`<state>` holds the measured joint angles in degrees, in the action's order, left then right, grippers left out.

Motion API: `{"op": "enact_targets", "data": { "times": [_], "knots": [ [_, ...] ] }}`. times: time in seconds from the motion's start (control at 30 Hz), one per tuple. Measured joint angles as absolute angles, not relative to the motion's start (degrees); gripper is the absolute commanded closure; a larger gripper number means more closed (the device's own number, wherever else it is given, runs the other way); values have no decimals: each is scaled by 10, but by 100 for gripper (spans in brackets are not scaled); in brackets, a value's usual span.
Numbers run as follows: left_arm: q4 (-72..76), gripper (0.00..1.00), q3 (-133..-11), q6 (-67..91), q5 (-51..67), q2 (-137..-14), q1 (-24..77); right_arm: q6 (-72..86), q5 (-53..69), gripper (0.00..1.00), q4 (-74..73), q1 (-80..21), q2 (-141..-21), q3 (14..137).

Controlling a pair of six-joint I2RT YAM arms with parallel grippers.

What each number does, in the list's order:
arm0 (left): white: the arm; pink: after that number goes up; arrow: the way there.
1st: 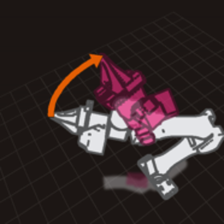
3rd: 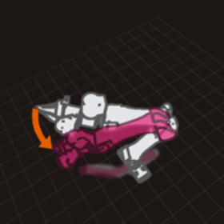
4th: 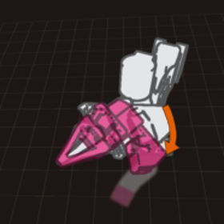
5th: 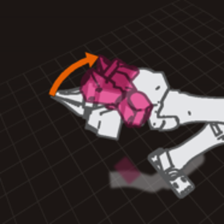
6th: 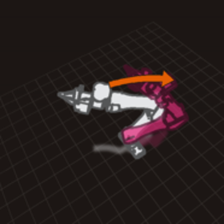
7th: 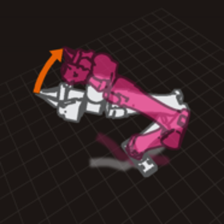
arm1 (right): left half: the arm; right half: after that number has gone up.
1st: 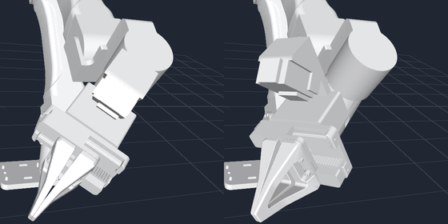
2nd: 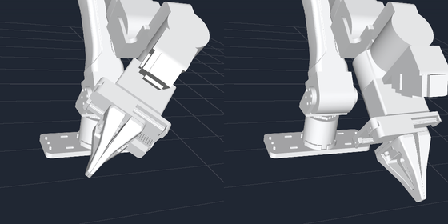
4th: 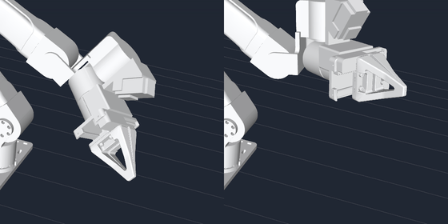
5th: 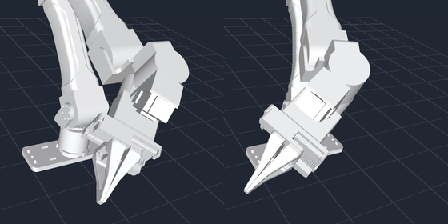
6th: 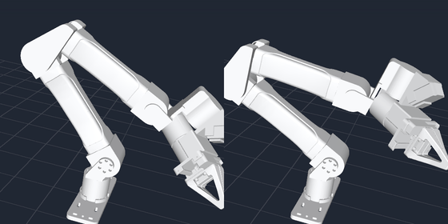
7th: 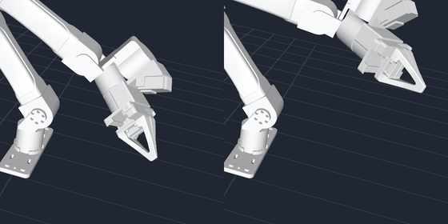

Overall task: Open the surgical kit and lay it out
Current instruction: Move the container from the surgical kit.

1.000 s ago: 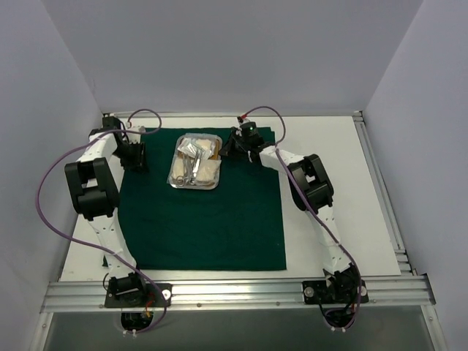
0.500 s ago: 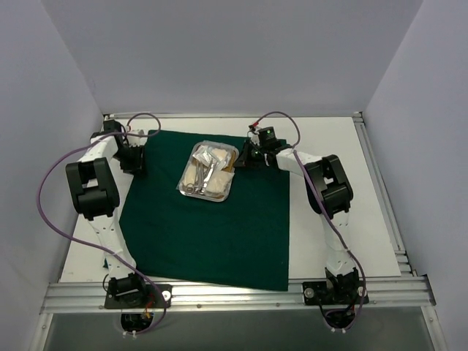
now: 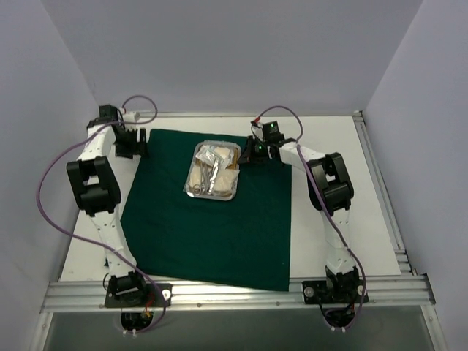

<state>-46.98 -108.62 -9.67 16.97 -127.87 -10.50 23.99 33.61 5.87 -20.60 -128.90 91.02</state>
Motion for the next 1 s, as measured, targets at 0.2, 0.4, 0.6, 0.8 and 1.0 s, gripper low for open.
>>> {"op": "enact_targets", "data": {
  "times": [0.2, 0.4, 0.6, 0.8, 1.0],
  "knots": [
    [-468, 21, -1197, -93, 131, -1363, -92, 244, 337, 100, 59, -206, -1303, 923],
    [-495, 42, -1296, -84, 121, -1434, -74, 246, 337, 100, 60, -206, -1313, 937],
    [-508, 98, -1333, -68, 142, -1463, -68, 251, 339, 100, 63, -206, -1318, 942],
    [-498, 98, -1325, -31, 158, -1463, -79, 251, 340, 100, 49, -206, -1337, 979],
    [-427, 98, -1234, 39, 179, -1420, -112, 248, 344, 100, 35, -207, -1347, 1002]
  ]
}}
